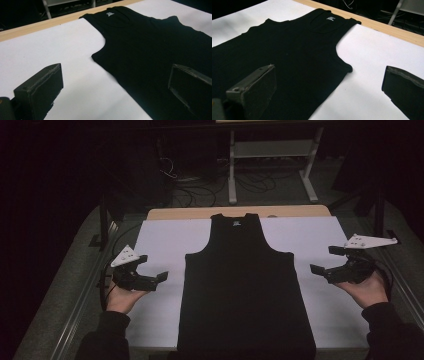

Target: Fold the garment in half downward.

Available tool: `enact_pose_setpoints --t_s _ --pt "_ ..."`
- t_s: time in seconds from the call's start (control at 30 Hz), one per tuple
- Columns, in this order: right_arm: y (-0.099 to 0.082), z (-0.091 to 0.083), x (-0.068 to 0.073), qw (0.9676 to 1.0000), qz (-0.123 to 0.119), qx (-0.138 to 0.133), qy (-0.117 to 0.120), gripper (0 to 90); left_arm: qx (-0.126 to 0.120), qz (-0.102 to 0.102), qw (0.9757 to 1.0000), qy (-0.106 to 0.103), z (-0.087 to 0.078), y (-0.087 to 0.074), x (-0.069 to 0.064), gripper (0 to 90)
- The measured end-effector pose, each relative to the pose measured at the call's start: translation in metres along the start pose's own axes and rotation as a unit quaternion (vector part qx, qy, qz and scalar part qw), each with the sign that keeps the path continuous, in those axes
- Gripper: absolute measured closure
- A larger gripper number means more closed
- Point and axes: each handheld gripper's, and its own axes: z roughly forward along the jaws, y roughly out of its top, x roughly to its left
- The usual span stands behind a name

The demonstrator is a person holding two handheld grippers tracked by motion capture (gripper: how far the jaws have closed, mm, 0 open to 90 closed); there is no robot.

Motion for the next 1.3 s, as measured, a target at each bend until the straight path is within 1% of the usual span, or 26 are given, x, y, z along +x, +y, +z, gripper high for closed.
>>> enact_pose_setpoints --t_s 0.13,0.33,0.4,0.53,0.63,0.8,0.83,0.97,1.17,1.3 --pt "0.004 0.002 -0.002 1.0 -0.005 0.002 0.002 0.0 0.002 0.004 1.0 -0.001 0.003 0.005 0.002 0.0" --pt "0.008 0.01 -0.006 0.9999 -0.006 0.011 0.006 0.0 0.014 0.011 0.9998 -0.009 0.008 0.014 0.003 0.0" --pt "0.011 0.014 -0.009 0.9998 -0.009 0.018 0.006 0.0 0.016 0.012 0.9997 -0.012 0.012 0.017 0.004 0.0" --pt "0.014 0.017 -0.011 0.9997 -0.008 0.019 0.01 0.0 0.021 0.013 0.9996 -0.015 0.015 0.02 0.005 0.0" --pt "0.018 0.021 -0.014 0.9996 -0.009 0.026 0.01 0.0 0.025 0.017 0.9994 -0.019 0.018 0.023 0.006 0.0" --pt "0.023 0.026 -0.018 0.9994 -0.011 0.03 0.012 0.0 0.029 0.015 0.9992 -0.022 0.023 0.028 0.009 0.0" --pt "0.024 0.027 -0.019 0.9994 -0.01 0.03 0.012 0.0 0.032 0.017 0.9991 -0.023 0.024 0.029 0.011 0.0" --pt "0.027 0.032 -0.023 0.9993 -0.007 0.035 0.014 0.0 0.033 0.01 0.9991 -0.025 0.028 0.031 0.015 0.0" --pt "0.031 0.036 -0.027 0.9991 -0.007 0.04 0.015 0.0 0.037 0.012 0.9989 -0.027 0.031 0.034 0.018 0.0" --pt "0.033 0.041 -0.031 0.9989 -0.004 0.044 0.017 0.0 0.041 0.007 0.9987 -0.03 0.037 0.036 0.021 0.0"
